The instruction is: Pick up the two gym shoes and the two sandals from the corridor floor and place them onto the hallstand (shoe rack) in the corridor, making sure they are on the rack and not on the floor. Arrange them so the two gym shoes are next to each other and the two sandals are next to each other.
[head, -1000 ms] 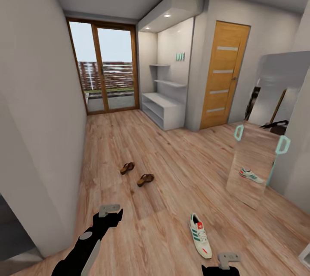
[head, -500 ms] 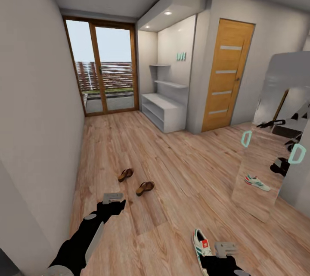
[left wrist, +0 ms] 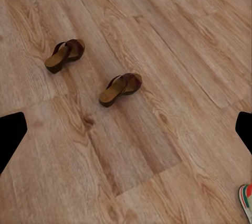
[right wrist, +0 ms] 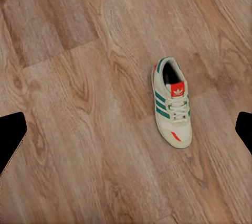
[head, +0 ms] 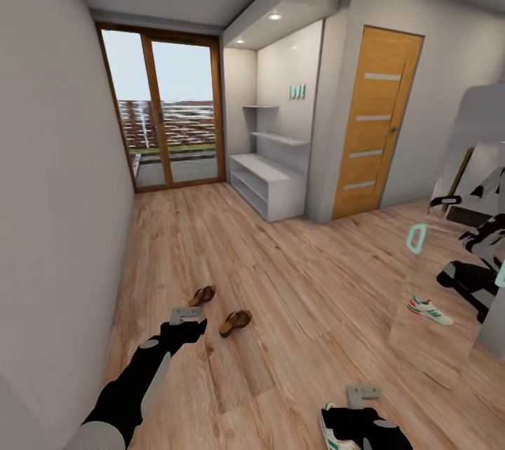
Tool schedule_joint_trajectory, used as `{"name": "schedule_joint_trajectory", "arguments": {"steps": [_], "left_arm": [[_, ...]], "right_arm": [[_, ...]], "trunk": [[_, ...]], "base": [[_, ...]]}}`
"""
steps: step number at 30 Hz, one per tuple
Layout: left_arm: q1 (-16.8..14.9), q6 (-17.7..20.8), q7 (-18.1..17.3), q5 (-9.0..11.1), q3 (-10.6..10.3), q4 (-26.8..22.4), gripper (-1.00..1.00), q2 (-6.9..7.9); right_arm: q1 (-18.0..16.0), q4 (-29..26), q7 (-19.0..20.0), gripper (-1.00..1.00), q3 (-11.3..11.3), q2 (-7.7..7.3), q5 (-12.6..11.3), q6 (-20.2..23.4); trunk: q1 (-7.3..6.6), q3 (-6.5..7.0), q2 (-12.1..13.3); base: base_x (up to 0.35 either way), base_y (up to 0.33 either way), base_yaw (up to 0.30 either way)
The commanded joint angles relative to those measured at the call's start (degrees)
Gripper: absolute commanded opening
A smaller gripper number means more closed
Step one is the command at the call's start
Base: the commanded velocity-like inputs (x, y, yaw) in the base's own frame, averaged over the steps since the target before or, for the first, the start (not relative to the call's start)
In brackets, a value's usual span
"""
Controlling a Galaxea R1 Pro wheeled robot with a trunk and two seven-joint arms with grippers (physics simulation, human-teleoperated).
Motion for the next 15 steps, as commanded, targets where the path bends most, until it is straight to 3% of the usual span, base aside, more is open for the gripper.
{"name": "schedule_joint_trajectory", "arguments": {"steps": [1, 15], "left_arm": [[-0.02, 0.37, -0.11, 0.37, 0.01, -0.09, 1.00, 0.00], [-0.06, 0.43, -0.25, 0.42, -0.09, -0.09, 1.00, -0.08]], "right_arm": [[-0.02, -0.08, 0.10, 1.00, -0.04, 0.01, -0.01, 0.31], [-0.01, -1.43, 0.13, 1.00, -0.19, -0.04, -0.22, 0.53]], "trunk": [[0.03, -0.06, -0.03], [0.03, -0.06, -0.03]], "base": [[0.335, 0.056, 0.000], [0.312, 0.141, 0.000]]}}
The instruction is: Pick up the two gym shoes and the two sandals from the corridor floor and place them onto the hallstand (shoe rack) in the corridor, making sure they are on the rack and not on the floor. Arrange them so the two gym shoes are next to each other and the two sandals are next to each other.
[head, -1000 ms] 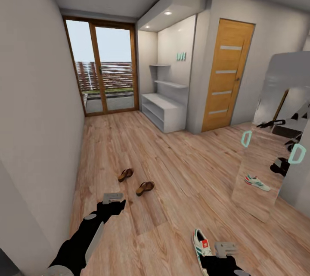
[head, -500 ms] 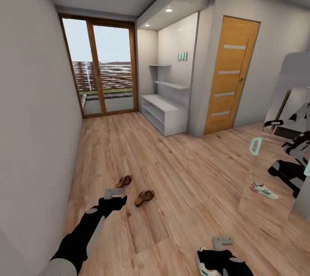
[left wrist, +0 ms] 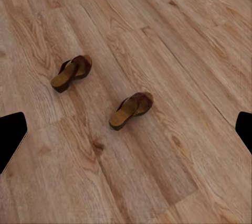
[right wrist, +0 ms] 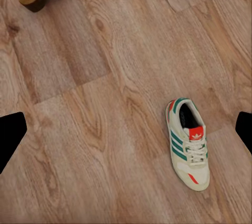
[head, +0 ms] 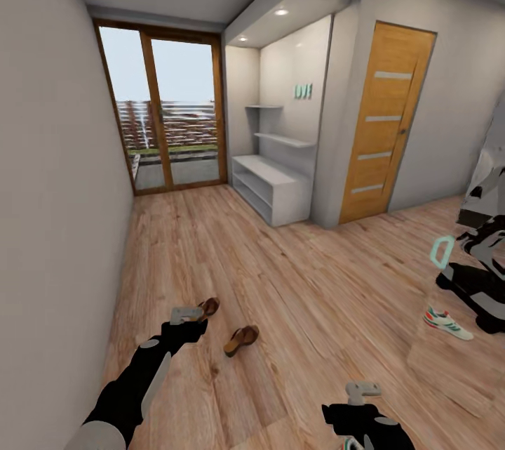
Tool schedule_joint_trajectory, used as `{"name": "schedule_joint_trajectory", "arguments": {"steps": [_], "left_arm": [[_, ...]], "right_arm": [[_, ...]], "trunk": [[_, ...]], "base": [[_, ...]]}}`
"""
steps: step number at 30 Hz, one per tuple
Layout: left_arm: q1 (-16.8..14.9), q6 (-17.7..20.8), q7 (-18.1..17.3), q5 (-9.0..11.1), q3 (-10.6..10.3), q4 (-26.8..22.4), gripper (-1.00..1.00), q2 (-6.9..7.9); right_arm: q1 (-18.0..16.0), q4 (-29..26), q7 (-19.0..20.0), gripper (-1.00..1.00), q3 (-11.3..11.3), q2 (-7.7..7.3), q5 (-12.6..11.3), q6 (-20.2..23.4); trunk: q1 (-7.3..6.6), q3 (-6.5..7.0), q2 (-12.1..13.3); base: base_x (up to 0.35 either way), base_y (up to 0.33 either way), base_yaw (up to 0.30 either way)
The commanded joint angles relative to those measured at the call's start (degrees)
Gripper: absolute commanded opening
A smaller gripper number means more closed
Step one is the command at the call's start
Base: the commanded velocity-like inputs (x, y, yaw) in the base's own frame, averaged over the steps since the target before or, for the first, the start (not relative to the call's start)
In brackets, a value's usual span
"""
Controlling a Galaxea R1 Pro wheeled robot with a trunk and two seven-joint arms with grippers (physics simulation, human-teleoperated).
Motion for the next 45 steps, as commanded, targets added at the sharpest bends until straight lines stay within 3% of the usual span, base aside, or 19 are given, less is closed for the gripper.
{"name": "schedule_joint_trajectory", "arguments": {"steps": [1, 16, 29, 45], "left_arm": [[-0.02, 0.34, -0.09, 0.38, -0.02, -0.08, 1.00, 0.01], [0.00, 0.34, -0.14, 0.41, -0.19, -0.08, 1.00, -0.04], [-0.01, 0.32, -0.15, 0.41, -0.23, -0.08, 1.00, -0.04], [-0.01, 0.26, -0.15, 0.41, -0.26, -0.08, 1.00, -0.13]], "right_arm": [[-0.03, -0.16, 0.10, 1.00, -0.04, 0.01, 0.01, 0.31], [-0.03, -0.42, 0.05, 1.00, 0.17, 0.07, 0.53, 0.32], [-0.04, -0.42, 0.09, 1.00, 0.17, 0.07, 0.53, 0.32], [-0.02, -0.42, 0.09, 1.00, 0.17, 0.07, 0.55, 0.32]], "trunk": [[0.03, -0.06, -0.03], [0.03, -0.06, -0.03], [0.03, -0.06, -0.03], [0.03, -0.06, -0.03]], "base": [[0.304, 0.166, 0.000], [0.300, 0.170, -0.008], [0.300, 0.132, -0.237], [0.302, 0.122, -0.026]]}}
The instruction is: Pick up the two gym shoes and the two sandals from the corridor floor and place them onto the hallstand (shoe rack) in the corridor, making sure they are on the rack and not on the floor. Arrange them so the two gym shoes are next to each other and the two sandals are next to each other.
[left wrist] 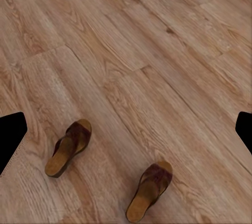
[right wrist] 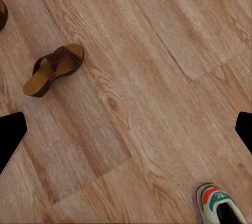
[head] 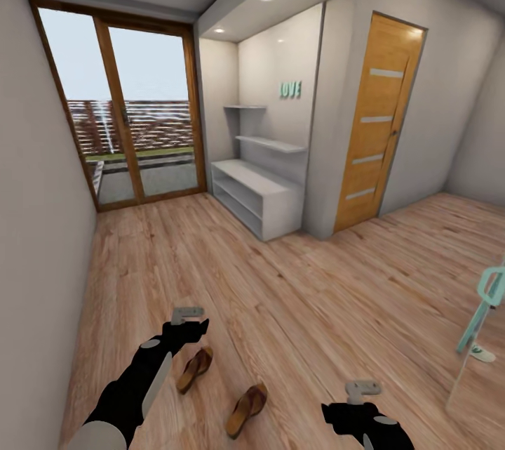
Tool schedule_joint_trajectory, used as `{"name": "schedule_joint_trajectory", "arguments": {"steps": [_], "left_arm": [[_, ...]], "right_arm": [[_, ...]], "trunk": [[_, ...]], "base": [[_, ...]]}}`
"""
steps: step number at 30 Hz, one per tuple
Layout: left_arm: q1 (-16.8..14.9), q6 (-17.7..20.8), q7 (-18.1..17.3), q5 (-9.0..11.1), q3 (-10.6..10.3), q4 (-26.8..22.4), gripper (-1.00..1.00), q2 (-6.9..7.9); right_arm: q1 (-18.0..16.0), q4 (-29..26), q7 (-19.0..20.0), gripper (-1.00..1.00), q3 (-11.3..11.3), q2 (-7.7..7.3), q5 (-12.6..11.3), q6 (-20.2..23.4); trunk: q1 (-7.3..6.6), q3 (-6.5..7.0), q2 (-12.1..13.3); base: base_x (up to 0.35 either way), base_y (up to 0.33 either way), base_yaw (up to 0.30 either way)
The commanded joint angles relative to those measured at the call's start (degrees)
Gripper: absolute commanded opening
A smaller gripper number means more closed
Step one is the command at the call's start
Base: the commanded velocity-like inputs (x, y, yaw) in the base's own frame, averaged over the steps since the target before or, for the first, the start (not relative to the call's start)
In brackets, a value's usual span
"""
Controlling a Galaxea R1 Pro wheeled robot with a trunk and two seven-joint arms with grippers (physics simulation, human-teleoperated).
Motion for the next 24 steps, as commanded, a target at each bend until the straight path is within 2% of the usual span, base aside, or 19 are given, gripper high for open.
{"name": "schedule_joint_trajectory", "arguments": {"steps": [1, 10, 24], "left_arm": [[-0.04, 0.34, -0.07, 0.38, 0.00, -0.08, 1.00, 0.01], [-0.01, 0.34, -0.07, 0.38, 0.00, -0.08, 1.00, -0.08], [-0.01, 0.14, -0.07, 0.38, -2.82, -0.08, 1.00, -0.08]], "right_arm": [[-0.03, -0.09, 0.10, 1.00, -0.03, 0.00, 0.06, 0.31], [-0.03, -0.09, 0.10, 1.00, -0.03, 0.02, 0.05, 0.31], [-0.03, -0.09, 0.10, 1.00, -0.19, 0.02, 0.01, 0.31]], "trunk": [[0.03, -0.06, -0.03], [0.03, -0.06, -0.03], [0.03, -0.06, -0.03]], "base": [[0.302, 0.123, 0.000], [0.303, 0.123, -0.003], [0.258, 0.113, -0.216]]}}
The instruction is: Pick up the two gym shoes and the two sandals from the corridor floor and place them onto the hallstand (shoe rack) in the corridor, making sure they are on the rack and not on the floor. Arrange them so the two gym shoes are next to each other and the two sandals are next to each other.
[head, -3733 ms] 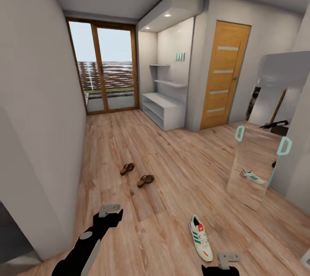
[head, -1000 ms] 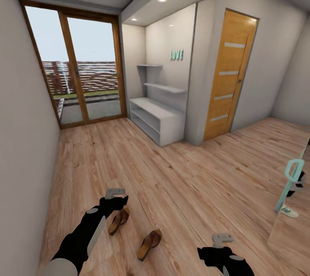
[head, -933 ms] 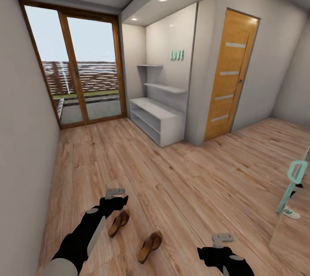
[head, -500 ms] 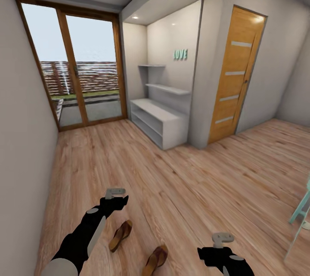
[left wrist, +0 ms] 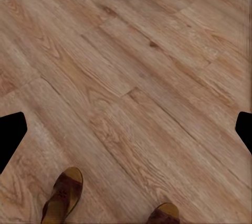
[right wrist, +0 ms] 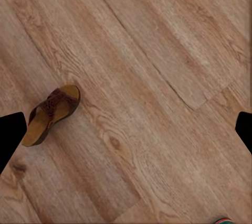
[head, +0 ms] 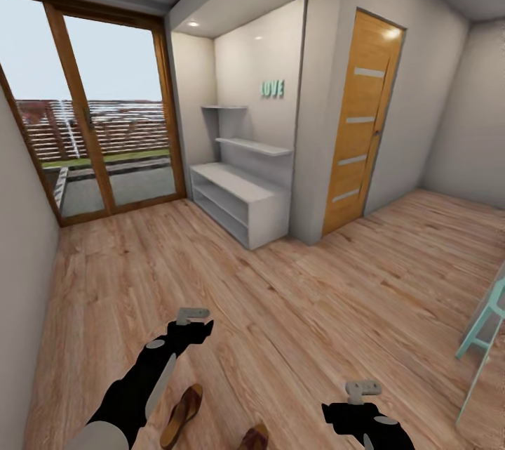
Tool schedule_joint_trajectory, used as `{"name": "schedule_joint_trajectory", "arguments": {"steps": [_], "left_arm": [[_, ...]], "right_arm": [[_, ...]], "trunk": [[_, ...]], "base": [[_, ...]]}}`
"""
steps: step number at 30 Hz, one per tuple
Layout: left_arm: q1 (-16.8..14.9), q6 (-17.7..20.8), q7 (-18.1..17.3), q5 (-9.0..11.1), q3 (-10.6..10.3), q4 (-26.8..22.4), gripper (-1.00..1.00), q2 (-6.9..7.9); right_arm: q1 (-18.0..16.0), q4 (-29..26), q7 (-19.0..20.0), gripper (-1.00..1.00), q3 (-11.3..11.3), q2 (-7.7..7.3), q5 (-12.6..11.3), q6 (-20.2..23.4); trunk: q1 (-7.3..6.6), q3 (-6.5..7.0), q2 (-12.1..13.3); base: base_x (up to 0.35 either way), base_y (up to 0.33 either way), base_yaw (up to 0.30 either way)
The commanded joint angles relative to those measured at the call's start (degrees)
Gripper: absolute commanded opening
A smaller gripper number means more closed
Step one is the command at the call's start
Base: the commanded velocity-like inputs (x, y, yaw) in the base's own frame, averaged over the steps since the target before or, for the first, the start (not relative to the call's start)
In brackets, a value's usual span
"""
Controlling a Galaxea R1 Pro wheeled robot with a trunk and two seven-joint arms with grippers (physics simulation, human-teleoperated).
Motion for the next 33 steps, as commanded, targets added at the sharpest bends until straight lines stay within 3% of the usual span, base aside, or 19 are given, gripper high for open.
{"name": "schedule_joint_trajectory", "arguments": {"steps": [1, 17, 33], "left_arm": [[-0.01, 0.34, -0.07, 0.38, -0.05, -0.10, 1.00, 0.01], [-0.03, 0.26, -0.14, 0.38, -0.25, -0.10, 1.00, 0.01], [-0.03, 0.20, -0.14, 0.38, -0.25, -0.10, 1.00, 0.01]], "right_arm": [[-0.03, -0.08, 0.10, 1.00, -0.04, 0.02, 0.05, 0.30], [-0.03, -0.08, 0.10, 1.00, -0.05, 0.02, 0.05, 0.30], [-0.04, -0.08, 0.10, 1.00, -0.05, 0.02, 0.05, 0.30]], "trunk": [[0.01, -0.06, -0.03], [0.01, -0.06, -0.03], [0.01, -0.06, -0.03]], "base": [[0.098, 0.045, -0.095], [0.023, 0.010, -0.017], [0.142, 0.119, 0.000]]}}
